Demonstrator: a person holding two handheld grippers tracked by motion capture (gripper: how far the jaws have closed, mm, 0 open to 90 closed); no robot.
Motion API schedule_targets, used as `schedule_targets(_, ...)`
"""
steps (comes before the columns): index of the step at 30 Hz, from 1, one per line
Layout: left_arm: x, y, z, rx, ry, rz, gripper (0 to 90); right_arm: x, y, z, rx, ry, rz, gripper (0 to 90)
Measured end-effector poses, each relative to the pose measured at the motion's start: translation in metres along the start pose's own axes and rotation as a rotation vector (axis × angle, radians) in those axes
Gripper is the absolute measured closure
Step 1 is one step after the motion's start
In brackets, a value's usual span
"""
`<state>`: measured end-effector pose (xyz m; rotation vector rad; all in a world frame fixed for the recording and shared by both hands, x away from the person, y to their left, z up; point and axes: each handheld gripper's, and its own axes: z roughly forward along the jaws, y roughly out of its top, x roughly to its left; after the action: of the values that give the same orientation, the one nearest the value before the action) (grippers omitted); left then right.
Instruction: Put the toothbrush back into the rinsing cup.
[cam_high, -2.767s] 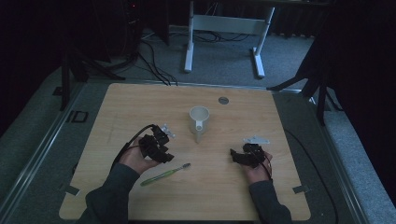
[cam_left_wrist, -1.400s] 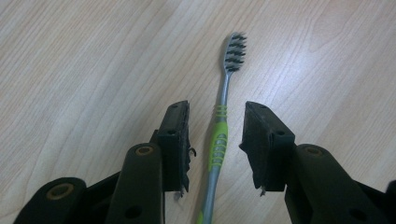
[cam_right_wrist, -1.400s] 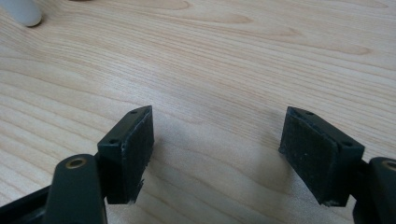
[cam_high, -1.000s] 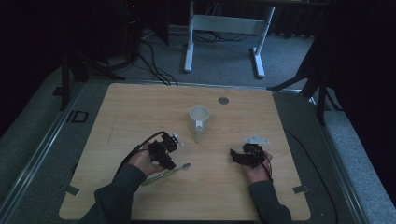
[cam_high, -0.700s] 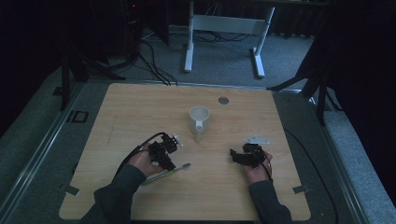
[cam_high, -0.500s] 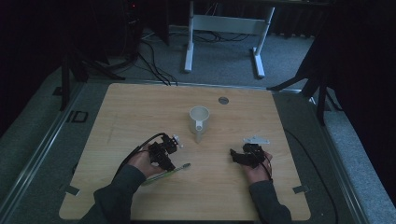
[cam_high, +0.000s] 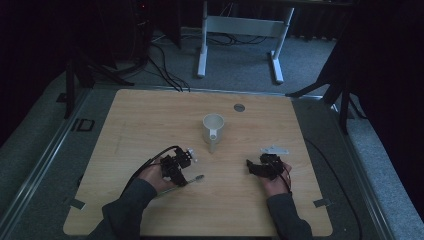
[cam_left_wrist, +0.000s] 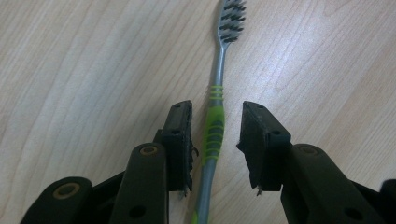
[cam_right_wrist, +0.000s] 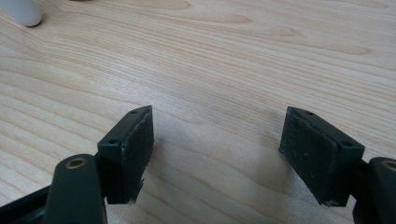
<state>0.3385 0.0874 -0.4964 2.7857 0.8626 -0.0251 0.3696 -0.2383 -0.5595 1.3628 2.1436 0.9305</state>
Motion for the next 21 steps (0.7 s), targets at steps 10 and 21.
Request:
schedule_targets(10, -0.002, -0.001, 0.009, 0.032, -0.004, 0.005, 66.8, 0.000, 0.000, 0.000, 0.000, 0.001, 0.000, 25.6)
schedule_targets(21, -0.001, -0.002, 0.015, 0.065, 0.001, 0.003, 70.4, 0.000, 0.000, 0.000, 0.000, 0.002, -0.001, 25.6)
